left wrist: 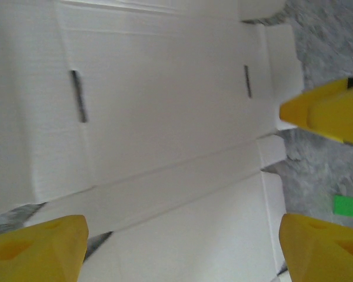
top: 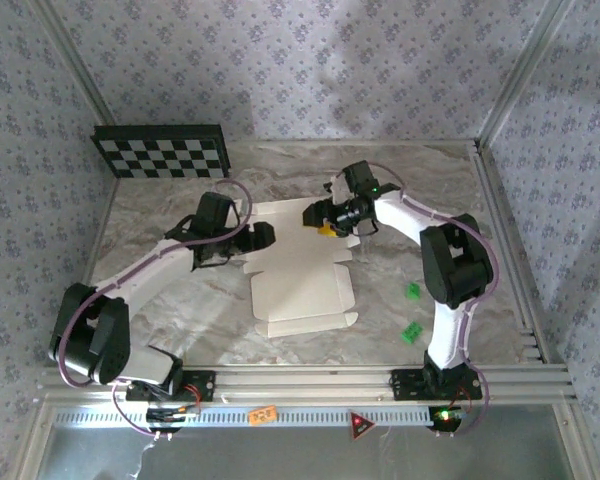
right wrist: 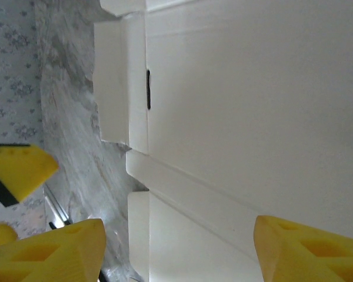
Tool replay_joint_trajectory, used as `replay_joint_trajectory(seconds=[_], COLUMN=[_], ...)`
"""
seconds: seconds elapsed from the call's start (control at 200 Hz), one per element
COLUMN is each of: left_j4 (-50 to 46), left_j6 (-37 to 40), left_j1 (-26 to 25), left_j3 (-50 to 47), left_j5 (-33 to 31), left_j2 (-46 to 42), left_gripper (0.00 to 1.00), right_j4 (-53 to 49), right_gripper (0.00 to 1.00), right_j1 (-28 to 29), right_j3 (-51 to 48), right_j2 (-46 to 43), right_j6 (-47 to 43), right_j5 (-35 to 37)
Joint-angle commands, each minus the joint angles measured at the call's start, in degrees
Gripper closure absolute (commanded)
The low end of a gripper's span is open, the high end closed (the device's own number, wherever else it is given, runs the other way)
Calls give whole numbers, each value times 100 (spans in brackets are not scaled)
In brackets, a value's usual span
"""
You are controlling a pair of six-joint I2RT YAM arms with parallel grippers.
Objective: Fold the paper box
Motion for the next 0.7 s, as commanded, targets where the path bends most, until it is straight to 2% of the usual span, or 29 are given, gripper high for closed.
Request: replay_joint_trajectory(seconds=[0.0,0.11,0.3,0.55,0.695], left_j4=[65,68,-159,-173,-275], left_j6=[-217,-304,-72,-85,-64], left_j1=[163,265,265,265,268], left_j3=[-153,-147,-54,-194,-389], left_j5=[-36,33,32,118,173], left_j2=[-115,-8,12,-141,-259], left_gripper=[16,17,17,18,19], right_j4=[203,87,757,1368,1390], right_gripper=[31,32,33,32,32], right_j1=[110,175,248,446,619], right_j3=[-41,-156,-936,-2135,-2331], right_j2=[307,562,527,-208,-583], right_j6=[32,24,445,884,1026], right_j5=[-384,-208,66,610,897])
